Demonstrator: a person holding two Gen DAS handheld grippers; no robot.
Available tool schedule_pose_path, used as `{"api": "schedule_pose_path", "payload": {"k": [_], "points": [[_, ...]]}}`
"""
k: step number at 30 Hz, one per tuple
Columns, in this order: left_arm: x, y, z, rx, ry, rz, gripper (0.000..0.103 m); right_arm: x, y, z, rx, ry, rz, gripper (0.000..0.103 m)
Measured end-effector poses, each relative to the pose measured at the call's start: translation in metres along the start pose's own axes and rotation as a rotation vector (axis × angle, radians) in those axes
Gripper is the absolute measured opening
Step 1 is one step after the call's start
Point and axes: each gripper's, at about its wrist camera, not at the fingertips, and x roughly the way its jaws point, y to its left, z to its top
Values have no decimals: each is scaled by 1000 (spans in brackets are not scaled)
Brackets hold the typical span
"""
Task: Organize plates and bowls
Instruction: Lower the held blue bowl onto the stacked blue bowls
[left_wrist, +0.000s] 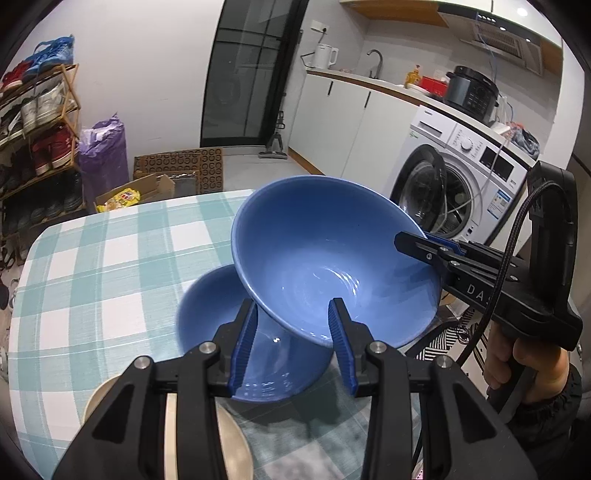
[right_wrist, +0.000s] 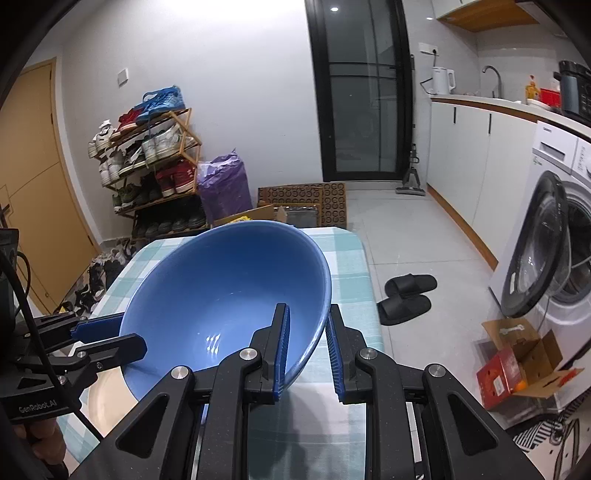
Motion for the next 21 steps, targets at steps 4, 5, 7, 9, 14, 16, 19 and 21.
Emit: {"api": "schedule_pose_path", "payload": {"k": [4, 5, 7, 9, 14, 16, 19, 21], "points": [[-3, 11, -2, -16, -1, 16, 38, 10, 12, 3, -13, 8, 19, 20], [-4, 14, -3, -19, -1, 19, 38, 11, 13, 3, -14, 10, 23, 20], [-4, 18, -4, -26, 0, 26, 38, 16, 18, 3, -20, 16, 30, 20], [-4, 23, -6, -34, 4, 34, 38, 21, 22, 3, -25, 23, 38, 20], [-3, 33, -10, -47, 16, 53, 38, 34, 32, 1, -34, 39, 56, 20], [-3, 36, -11, -52, 20, 57, 38, 39, 36, 0, -37, 47, 62, 20], [-2, 40, -14, -55, 26, 66, 38, 46, 41, -1, -38, 56, 69, 20], [-1, 43, -15, -59, 31, 69, 38, 50, 44, -4, -40, 61, 72, 20]]}}
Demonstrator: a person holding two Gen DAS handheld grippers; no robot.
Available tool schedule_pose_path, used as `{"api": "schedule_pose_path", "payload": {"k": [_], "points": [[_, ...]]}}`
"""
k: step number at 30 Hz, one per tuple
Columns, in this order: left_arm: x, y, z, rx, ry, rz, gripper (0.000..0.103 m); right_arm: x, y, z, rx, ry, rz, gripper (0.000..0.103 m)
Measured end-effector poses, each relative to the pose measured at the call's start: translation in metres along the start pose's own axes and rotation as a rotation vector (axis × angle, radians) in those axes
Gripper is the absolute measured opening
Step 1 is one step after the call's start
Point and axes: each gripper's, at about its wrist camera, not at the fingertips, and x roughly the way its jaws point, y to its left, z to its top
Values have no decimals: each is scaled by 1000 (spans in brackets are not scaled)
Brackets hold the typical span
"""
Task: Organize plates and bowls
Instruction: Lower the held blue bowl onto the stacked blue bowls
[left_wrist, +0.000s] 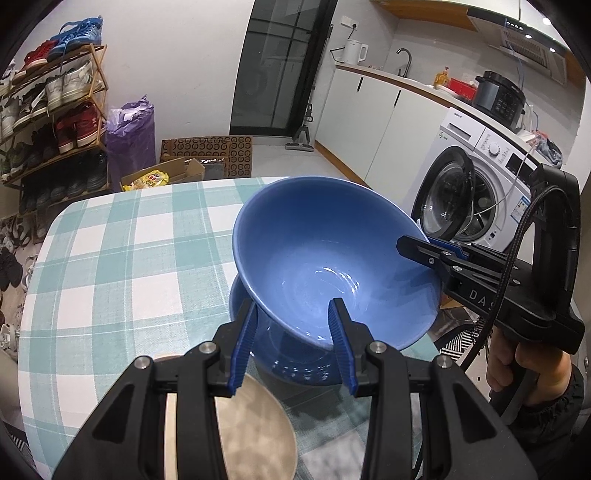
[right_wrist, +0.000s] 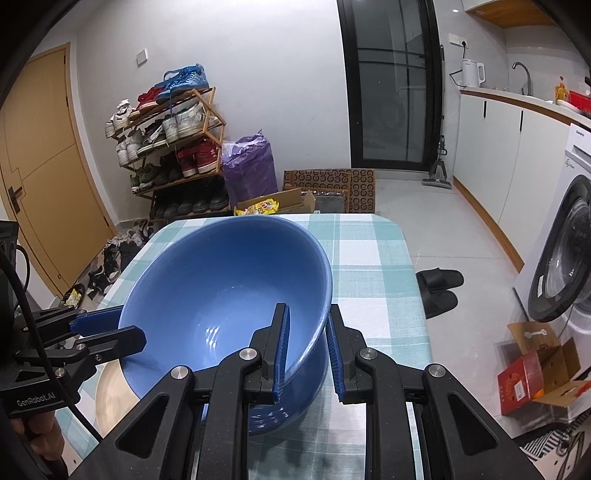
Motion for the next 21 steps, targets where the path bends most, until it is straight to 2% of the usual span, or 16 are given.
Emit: {"api": "schedule_pose_path", "payload": {"k": [21], "points": [[24, 13, -14, -10, 61, 39, 38, 37, 5, -21, 7, 70, 8, 20]]}}
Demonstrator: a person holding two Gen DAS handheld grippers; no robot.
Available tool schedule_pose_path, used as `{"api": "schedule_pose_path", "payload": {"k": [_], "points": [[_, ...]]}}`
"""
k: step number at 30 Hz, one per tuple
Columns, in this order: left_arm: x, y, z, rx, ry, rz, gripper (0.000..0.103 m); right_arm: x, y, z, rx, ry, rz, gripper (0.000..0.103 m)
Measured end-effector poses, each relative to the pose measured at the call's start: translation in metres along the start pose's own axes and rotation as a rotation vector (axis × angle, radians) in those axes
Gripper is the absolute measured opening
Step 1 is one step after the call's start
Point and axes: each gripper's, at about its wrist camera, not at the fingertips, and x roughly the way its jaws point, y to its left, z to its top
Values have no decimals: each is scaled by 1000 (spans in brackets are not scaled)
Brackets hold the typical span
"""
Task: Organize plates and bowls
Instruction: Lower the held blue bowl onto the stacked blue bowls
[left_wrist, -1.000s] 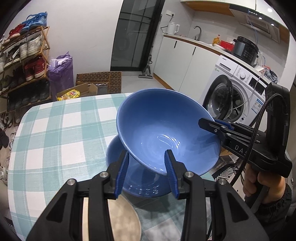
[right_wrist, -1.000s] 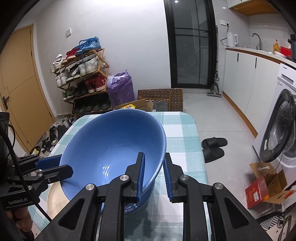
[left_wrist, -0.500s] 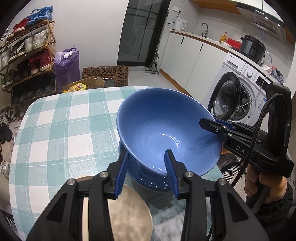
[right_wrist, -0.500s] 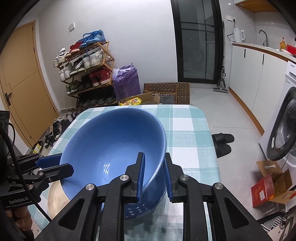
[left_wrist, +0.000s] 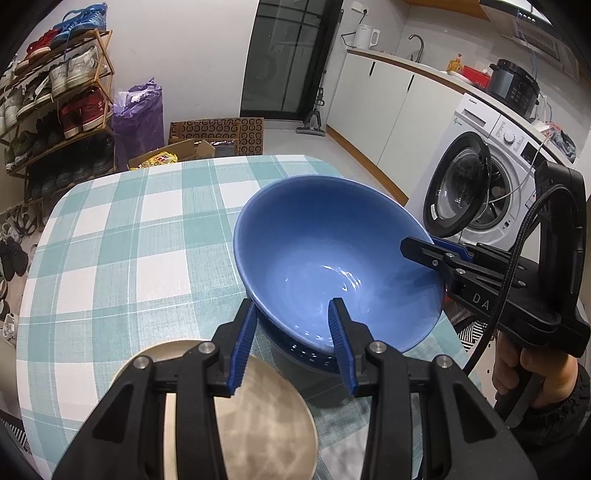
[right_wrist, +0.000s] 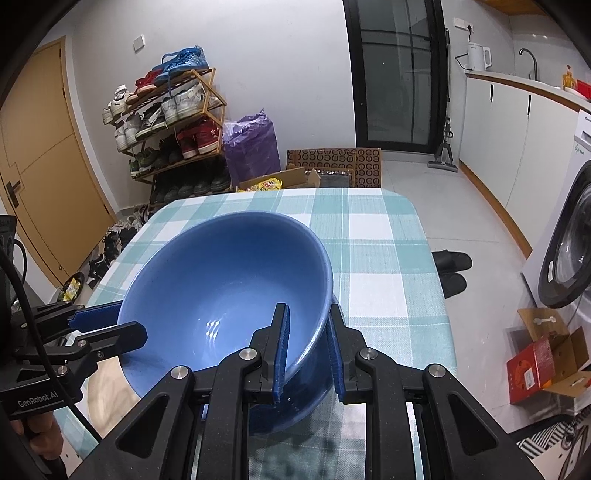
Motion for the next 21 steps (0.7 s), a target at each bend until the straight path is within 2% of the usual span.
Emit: {"api": "schedule_pose_path", "payload": {"k": [21], "points": [[19, -7, -7, 31, 38, 25, 38, 16, 3, -18, -46, 29, -78, 20]]}}
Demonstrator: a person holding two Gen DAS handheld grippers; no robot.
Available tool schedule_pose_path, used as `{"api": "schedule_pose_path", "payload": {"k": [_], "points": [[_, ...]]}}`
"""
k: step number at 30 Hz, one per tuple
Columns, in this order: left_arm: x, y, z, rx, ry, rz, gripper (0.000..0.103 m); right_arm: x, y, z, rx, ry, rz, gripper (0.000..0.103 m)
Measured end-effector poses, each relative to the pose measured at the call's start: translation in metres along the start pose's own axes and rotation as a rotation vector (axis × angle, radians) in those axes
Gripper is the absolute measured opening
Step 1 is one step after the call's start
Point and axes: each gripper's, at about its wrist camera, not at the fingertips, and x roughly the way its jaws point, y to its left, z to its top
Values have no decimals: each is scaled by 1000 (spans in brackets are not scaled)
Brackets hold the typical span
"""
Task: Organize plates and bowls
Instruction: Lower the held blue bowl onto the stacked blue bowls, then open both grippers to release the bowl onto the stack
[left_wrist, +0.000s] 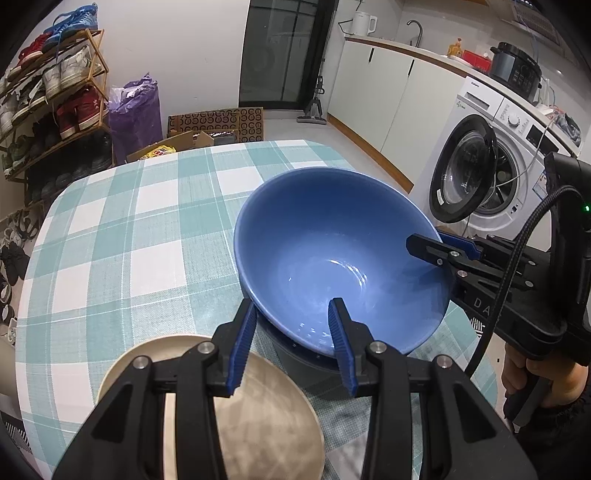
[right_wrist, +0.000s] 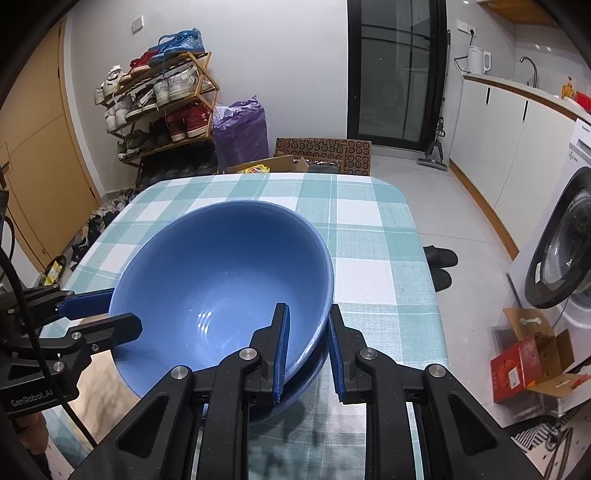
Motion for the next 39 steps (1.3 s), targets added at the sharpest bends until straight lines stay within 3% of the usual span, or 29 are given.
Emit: {"api": "schedule_pose_path", "payload": {"k": [13, 30, 35, 39], "points": [[8, -6, -4, 36, 16, 37, 39, 5, 7, -5, -33, 9, -38, 20], [12, -3, -7, 38, 34, 31, 43, 9, 11, -8, -45, 17, -46, 22], [12, -3, -8, 40, 32, 21, 46, 9, 8, -10, -45, 23, -21, 31], [15, -1, -9, 38, 35, 22, 53, 8, 6, -12, -44, 22, -15, 33]]}}
